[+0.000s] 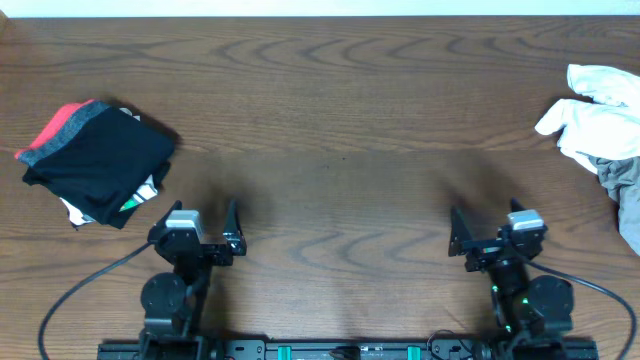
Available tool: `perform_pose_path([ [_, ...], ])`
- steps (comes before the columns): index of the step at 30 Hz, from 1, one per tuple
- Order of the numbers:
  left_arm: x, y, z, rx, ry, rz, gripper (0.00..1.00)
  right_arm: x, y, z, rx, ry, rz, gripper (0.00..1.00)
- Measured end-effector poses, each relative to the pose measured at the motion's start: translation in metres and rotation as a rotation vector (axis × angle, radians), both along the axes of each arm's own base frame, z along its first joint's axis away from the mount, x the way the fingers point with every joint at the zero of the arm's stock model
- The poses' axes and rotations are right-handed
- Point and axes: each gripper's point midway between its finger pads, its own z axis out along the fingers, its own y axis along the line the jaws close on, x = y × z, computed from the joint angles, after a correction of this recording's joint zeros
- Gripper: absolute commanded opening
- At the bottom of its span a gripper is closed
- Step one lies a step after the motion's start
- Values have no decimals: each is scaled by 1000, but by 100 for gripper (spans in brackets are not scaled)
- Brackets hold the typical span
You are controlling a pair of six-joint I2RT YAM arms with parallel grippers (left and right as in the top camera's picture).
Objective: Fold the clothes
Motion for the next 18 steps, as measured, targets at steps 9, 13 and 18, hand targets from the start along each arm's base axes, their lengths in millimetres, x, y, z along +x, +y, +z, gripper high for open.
perform_pose_path([
  [9,8,-12,54,-12,158,-66,98,1,-8,57,-20,127,-46,99],
  [13,12,-15,57,-10,318,-75,98,10,-9,59,-41,267,-54,99],
  [18,10,-20,56,-19,500,-103,98,23,-9,45,-69,473,-56,99],
])
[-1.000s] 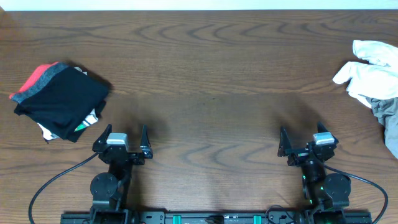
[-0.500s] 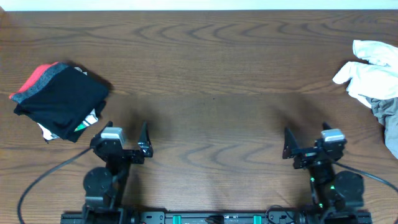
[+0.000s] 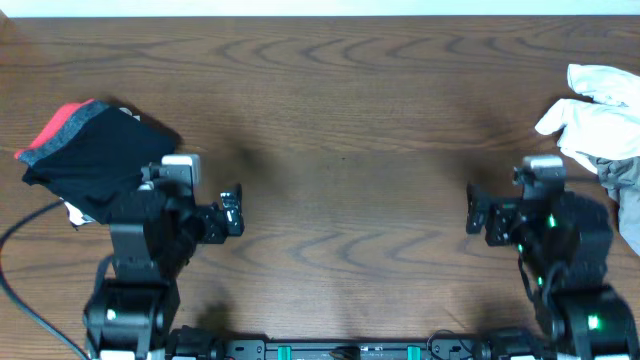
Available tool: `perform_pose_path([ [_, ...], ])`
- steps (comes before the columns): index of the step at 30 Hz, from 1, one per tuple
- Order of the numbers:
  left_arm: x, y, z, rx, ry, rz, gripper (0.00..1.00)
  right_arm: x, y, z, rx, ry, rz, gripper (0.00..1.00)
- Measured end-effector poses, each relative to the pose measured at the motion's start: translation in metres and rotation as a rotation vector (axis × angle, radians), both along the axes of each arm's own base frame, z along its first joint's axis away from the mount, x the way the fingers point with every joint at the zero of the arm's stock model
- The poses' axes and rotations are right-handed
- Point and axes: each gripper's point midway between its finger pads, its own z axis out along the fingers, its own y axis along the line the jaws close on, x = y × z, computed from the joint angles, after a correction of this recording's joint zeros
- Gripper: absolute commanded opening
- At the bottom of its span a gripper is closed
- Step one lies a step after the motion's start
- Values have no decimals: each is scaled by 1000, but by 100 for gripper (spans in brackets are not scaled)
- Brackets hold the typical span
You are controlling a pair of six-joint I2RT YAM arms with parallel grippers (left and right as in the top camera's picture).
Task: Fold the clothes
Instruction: 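Reach the right gripper to the crumpled white t-shirt and grasp it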
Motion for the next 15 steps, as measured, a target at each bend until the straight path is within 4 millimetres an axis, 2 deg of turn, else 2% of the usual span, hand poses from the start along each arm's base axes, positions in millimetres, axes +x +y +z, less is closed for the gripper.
perform_pose_path([
  [6,-9,-6,-9,-17,95,-28,98,13,0,-23,-13,118,-7,99],
  [10,-10,-7,-9,-21,96,-33,98,20,-10,-25,-15,118,-76,99],
  [13,-9,-7,-8,-24,92,-36,98,30,-36,-19,-27,75,-192,99],
  [15,-9,-8,-8,-25,91,-38,98,39,-62,-12,-33,36,-292,99],
])
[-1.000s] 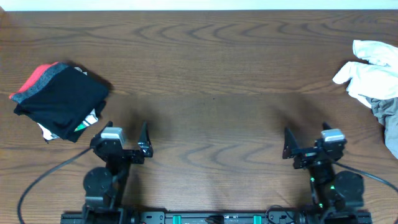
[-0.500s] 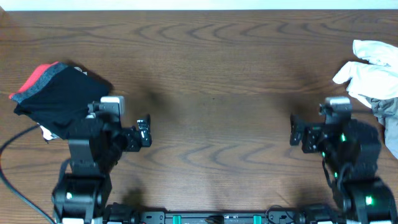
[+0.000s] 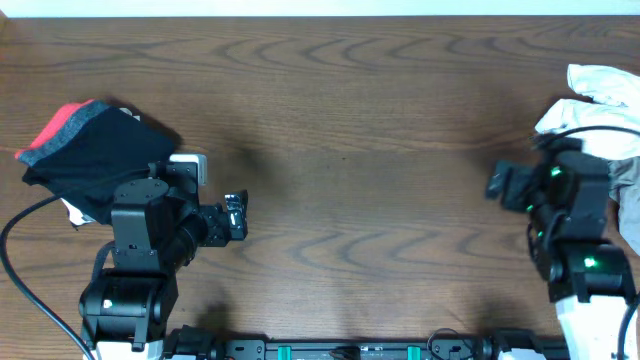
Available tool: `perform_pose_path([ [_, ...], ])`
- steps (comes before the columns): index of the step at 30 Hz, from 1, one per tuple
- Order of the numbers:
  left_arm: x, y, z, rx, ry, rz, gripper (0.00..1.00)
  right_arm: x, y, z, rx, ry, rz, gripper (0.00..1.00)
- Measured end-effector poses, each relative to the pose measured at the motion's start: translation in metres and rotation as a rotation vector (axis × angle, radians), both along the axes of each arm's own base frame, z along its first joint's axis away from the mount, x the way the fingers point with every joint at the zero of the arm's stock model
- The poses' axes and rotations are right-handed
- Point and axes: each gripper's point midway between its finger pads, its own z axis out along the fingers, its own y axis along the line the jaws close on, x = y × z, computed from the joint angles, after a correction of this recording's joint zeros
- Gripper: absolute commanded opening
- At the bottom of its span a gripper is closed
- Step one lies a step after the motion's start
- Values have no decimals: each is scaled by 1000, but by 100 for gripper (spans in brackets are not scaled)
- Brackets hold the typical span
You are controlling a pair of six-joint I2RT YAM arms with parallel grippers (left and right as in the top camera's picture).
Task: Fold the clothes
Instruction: 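Reach the right gripper to the crumpled white t-shirt and grasp it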
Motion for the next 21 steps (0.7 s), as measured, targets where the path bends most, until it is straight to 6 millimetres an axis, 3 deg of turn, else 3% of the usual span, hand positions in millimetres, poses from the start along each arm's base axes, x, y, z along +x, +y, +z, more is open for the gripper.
perform_pose_path([
  [4,0,-1,1,-3,-2,-3,98,13,-58,2,-7,-44,-202,99],
  [7,0,-1,1,-3,-4,-3,98,17,-107,-12,5,-36,-356,99],
  [10,0,-1,1,-3,-4,-3,98,18,-142,-30,21,-14,-453,99],
  [15,2,-1,2,-4,-12,-3,98,14,-182,-66,83,30,-582,99],
  [21,6,-1,5,-5,-28,-3,98,22,-215,-97,169,1,-638,93],
])
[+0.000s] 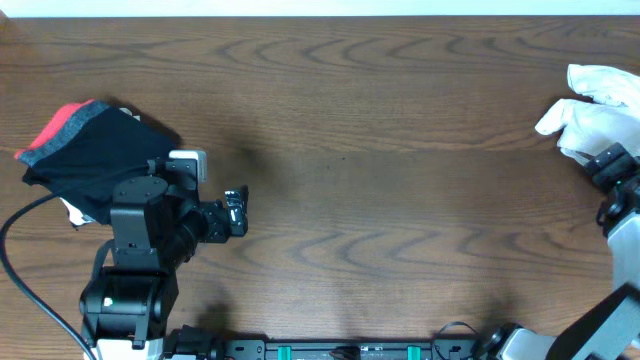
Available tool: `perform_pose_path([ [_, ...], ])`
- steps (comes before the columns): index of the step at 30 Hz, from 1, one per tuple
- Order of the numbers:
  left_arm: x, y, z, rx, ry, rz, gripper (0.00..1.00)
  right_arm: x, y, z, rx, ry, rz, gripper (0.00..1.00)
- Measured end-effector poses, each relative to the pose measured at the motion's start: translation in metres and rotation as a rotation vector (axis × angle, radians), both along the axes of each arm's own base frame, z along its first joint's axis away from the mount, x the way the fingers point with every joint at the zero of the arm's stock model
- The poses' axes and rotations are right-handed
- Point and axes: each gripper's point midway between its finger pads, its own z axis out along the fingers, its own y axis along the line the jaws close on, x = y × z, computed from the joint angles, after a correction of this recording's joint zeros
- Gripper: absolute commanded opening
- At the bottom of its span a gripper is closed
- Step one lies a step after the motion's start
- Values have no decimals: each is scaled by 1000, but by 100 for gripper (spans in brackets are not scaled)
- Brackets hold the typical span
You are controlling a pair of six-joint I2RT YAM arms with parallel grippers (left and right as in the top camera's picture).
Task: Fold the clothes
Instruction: 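Reach the right gripper to the crumpled white t-shirt and grasp it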
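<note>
A crumpled white garment [598,118] lies at the table's right edge. My right gripper [606,162] reaches onto its lower edge, and the arm covers whatever lies below it. How its jaws stand is too small to tell. At the left sits a folded stack [90,160] with black cloth on top and red cloth showing at its far left. My left gripper [235,212] hovers over bare wood just right of that stack, touching nothing. Its jaws are also too small to read.
The dark wooden table [360,120] stretches between the two heaps. The left arm's body [135,250] stands over the stack's near corner, with a black cable [30,300] running off to the left. The right arm's white link [625,235] sits at the right edge.
My right gripper has moved further right and now rests at the white garment's lower edge, with the arm partly out of frame. The left arm has barely shifted.
Both arms first rested low near the front edge, and a grey garment showed below the white one. Then both were raised over the table. The right arm then stood further right, and now it reaches the clothes pile and covers the grey cloth. The left holds beside the folded stack.
</note>
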Motion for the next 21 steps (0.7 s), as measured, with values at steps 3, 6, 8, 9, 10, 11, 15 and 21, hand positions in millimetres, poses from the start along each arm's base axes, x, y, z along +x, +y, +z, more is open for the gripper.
perform_pose_path([
  [3,3,0,-4,1,14,0,98,6,-8,-13,22,-17,0,90],
  [6,5,0,-8,2,32,0,98,16,-11,-20,27,-42,15,85],
  [8,7,0,-11,3,44,0,98,24,-15,-21,18,-67,22,81],
  [9,7,0,-12,3,48,0,98,25,-15,-22,17,-74,22,79],
  [10,8,-1,-13,3,51,0,98,28,-17,-22,13,-84,24,75],
  [11,10,-1,-14,4,53,0,98,30,-18,-23,9,-92,24,71],
  [15,16,-1,-17,4,60,0,98,38,-23,-22,-9,-123,26,66],
  [21,22,-1,-22,5,74,0,98,44,-27,-35,-10,-129,28,58],
])
